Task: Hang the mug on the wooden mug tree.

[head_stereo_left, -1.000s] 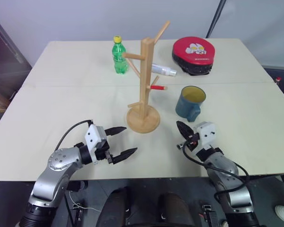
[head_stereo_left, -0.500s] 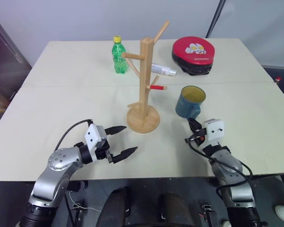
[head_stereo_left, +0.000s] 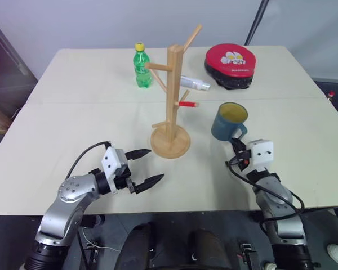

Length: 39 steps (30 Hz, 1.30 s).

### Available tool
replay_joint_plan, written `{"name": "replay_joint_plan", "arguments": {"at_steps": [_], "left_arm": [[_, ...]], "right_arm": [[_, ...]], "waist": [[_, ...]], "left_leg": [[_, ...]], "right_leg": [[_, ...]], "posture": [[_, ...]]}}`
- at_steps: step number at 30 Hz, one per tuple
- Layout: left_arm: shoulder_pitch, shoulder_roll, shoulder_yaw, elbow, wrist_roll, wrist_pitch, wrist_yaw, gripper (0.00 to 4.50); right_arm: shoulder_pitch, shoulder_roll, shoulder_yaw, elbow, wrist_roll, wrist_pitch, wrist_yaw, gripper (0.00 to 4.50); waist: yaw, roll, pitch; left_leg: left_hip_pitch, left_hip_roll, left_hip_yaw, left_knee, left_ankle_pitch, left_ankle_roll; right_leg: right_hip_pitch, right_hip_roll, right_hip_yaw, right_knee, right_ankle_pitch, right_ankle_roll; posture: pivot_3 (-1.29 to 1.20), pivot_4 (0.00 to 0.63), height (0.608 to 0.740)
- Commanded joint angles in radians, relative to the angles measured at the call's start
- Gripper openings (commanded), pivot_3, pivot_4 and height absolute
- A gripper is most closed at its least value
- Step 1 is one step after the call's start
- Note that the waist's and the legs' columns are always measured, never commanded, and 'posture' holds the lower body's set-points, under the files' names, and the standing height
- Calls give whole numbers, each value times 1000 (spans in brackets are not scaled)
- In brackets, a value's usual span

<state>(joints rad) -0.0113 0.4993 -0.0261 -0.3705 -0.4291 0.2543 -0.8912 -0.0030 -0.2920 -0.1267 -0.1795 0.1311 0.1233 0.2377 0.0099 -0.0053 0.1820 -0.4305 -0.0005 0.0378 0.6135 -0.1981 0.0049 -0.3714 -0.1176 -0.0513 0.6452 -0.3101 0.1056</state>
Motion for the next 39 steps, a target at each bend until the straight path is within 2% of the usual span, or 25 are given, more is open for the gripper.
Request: {"name": "replay_joint_plan", "arguments": {"at_steps": [1,6,10,15,23,29,39], "left_arm": [[-8,-2,-8,-48,-24,-6,-1,4500],[-9,-6,-10,-42,-20,-10,-2,4500],[-6,-8,-9,-38,-19,-15,-3,4500],[1,-11,-7,-40,-18,-16,-3,4500],[-7,-15,-14,-27,-14,-21,-10,4500],[-10,-10,-10,-26,-17,-26,-16,4500],[-20,-7,-8,-44,-23,-11,-11,4500]], "right_arm": [[-8,-7,-23,-8,-7,-23,-10,47],[12,-18,-13,-29,4,-27,27,47],[54,-28,4,-66,18,-38,77,1841],[116,-27,-4,-108,27,-22,97,4471],[61,74,-45,-107,-63,44,-138,4471],[34,119,-47,-102,-89,67,-211,4471],[-33,114,-75,-41,-92,80,-255,4471]], "waist": [[-1,0,0],[0,0,0],[0,0,0],[-1,0,0],[-1,0,0],[-1,0,0],[-3,0,0]], "left_leg": [[0,0,0,0,0,0],[0,0,0,0,0,0],[0,0,0,0,0,0],[0,0,0,0,0,0],[0,0,0,0,0,0],[0,0,0,0,0,0],[0,0,0,0,0,0]], "right_leg": [[0,0,0,0,0,0],[0,0,0,0,0,0],[0,0,-1,0,0,1],[0,0,-1,0,0,1],[0,0,-1,1,0,-1],[0,0,0,0,0,-1],[0,0,0,1,0,0]], "posture": [[0,150,740],[0,150,740],[0,150,740],[0,150,740],[0,150,740],[0,150,740],[0,150,740]]}}
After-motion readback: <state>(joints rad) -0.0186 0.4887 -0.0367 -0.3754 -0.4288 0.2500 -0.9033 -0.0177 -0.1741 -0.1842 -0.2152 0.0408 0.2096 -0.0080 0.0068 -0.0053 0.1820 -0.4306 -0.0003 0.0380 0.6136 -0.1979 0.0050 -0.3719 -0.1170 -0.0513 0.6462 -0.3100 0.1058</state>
